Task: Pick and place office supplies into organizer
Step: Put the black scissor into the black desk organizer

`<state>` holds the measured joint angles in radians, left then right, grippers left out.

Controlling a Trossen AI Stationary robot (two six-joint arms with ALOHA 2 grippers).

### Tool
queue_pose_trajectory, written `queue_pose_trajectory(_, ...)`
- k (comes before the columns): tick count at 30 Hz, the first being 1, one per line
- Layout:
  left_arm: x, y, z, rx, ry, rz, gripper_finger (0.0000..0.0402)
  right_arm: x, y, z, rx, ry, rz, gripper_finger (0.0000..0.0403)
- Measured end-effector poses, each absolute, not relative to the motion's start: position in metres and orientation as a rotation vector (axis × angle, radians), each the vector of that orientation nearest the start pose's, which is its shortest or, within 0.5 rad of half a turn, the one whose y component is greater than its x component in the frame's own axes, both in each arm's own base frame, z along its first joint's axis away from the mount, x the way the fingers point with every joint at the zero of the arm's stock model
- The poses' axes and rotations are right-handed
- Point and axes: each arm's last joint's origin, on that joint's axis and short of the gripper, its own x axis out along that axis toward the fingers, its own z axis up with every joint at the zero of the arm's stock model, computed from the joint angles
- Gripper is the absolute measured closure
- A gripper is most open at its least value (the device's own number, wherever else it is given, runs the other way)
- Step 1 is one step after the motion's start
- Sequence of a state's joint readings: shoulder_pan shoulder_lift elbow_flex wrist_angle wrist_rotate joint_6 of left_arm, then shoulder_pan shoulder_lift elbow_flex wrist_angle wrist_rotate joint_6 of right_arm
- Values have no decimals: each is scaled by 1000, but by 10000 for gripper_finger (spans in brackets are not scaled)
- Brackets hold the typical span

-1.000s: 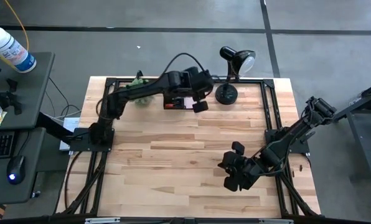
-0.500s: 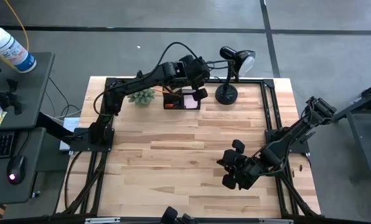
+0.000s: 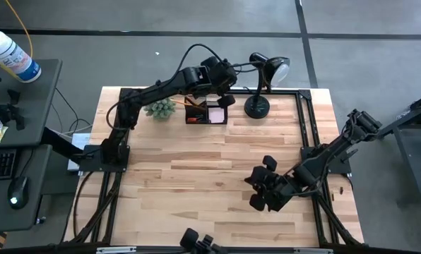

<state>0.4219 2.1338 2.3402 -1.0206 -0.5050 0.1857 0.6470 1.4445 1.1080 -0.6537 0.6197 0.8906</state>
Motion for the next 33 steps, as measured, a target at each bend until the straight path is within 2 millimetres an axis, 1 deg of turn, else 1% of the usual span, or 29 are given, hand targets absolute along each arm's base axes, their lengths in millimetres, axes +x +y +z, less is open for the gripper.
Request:
queue_pose_trajectory(3, 409, 201, 361, 217, 930, 798, 331, 240, 160, 265, 258, 722, -319, 401)
queue_pose_trajectory(6, 411, 205, 342, 200, 968, 779, 331, 240, 160, 265, 259, 722, -318, 401)
queue_pose_trajectory(8, 414, 206, 333, 195, 950, 780, 331, 240, 160, 265, 261, 722, -318, 399)
queue_pose_trajectory(10, 412, 205, 329, 195, 946, 780, 331, 240, 160, 265, 264, 721, -319, 399)
queue_pose_trajectory(12, 410, 204, 330, 193, 892, 790, 330, 240, 160, 265, 271, 718, -320, 400)
queue_pose_trajectory(15, 404, 201, 328, 188, 827, 801, 330, 241, 160, 265, 275, 716, -319, 401)
queue_pose_trajectory(17, 396, 199, 325, 185, 797, 801, 330, 241, 160, 265, 278, 716, -322, 399)
queue_pose_trajectory(23, 369, 198, 320, 168, 582, 794, 330, 243, 156, 265, 290, 715, -338, 401)
queue_pose_trajectory(28, 354, 198, 313, 142, 415, 781, 330, 247, 152, 265, 314, 726, -335, 397)
queue_pose_trajectory(30, 350, 199, 306, 121, 406, 786, 330, 248, 151, 265, 318, 728, -336, 397)
queue_pose_trajectory(33, 349, 198, 291, 87, 440, 782, 330, 249, 150, 265, 326, 727, -333, 399)
